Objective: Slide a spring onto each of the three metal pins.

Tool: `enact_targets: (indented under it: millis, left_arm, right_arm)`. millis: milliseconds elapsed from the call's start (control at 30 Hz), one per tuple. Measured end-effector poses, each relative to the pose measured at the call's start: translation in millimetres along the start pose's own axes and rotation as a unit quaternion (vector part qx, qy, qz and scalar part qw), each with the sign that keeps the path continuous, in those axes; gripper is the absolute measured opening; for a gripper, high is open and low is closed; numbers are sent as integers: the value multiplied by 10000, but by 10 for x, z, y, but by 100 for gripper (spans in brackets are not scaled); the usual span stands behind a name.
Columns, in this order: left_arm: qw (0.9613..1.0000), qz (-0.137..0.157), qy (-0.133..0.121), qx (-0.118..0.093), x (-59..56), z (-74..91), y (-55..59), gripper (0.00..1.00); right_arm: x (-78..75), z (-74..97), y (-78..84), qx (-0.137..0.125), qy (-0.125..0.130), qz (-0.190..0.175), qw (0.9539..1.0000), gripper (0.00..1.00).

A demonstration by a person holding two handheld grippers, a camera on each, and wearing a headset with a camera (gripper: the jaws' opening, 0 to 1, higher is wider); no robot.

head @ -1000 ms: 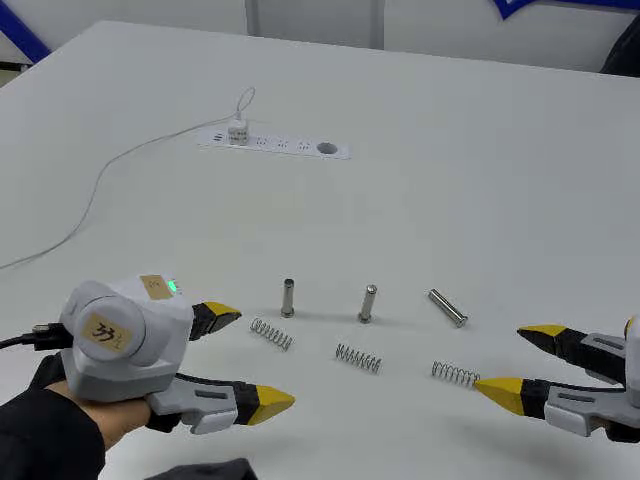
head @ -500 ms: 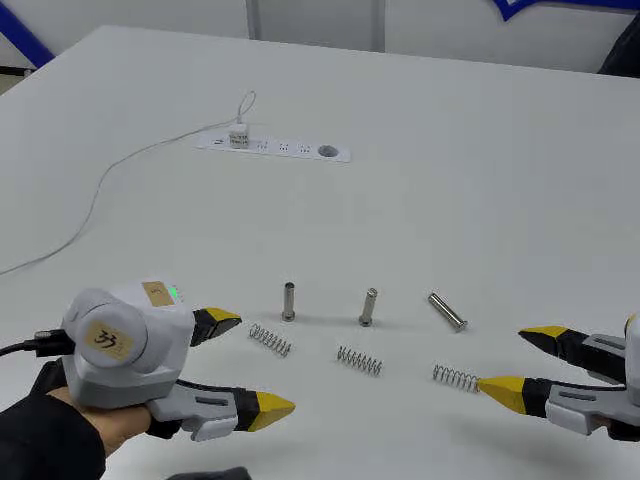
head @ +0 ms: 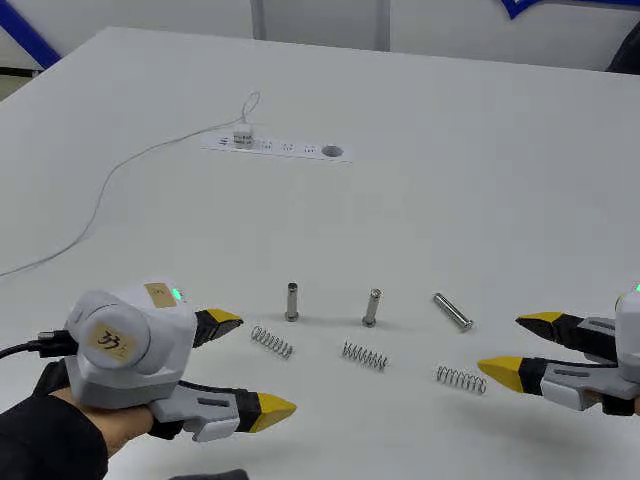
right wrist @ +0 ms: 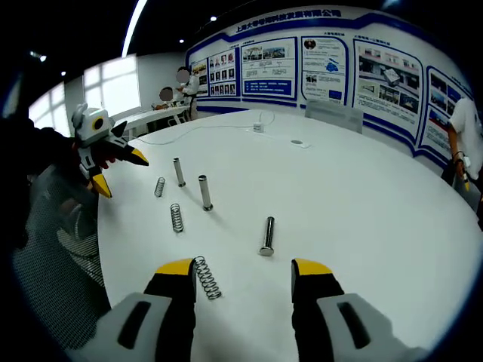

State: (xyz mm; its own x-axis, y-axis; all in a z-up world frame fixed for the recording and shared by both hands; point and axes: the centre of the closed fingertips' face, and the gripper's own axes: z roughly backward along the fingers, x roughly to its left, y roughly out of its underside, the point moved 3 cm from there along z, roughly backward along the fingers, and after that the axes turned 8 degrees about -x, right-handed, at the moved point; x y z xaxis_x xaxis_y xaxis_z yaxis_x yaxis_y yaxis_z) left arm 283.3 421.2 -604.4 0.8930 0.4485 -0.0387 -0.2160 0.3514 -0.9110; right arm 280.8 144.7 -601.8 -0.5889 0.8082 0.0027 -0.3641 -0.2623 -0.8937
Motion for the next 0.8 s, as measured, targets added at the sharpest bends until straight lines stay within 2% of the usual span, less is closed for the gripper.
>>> enact_targets:
  millis: [300, 533, 800]
  left_arm:
    - [10000, 13, -7, -10, 6, 2, 1, 71]
    - [10000, 19, 3, -19, 5, 0, 0, 71]
    - [10000, 32, -2, -53, 11, 6, -9, 71]
  right_arm:
    - [-65, -131, -90, 183, 36, 71, 9998, 46]
    - [-82, -285, -150, 447, 14, 291, 9986, 41]
    - [-144, -489, -233, 646, 26, 337, 9973, 33]
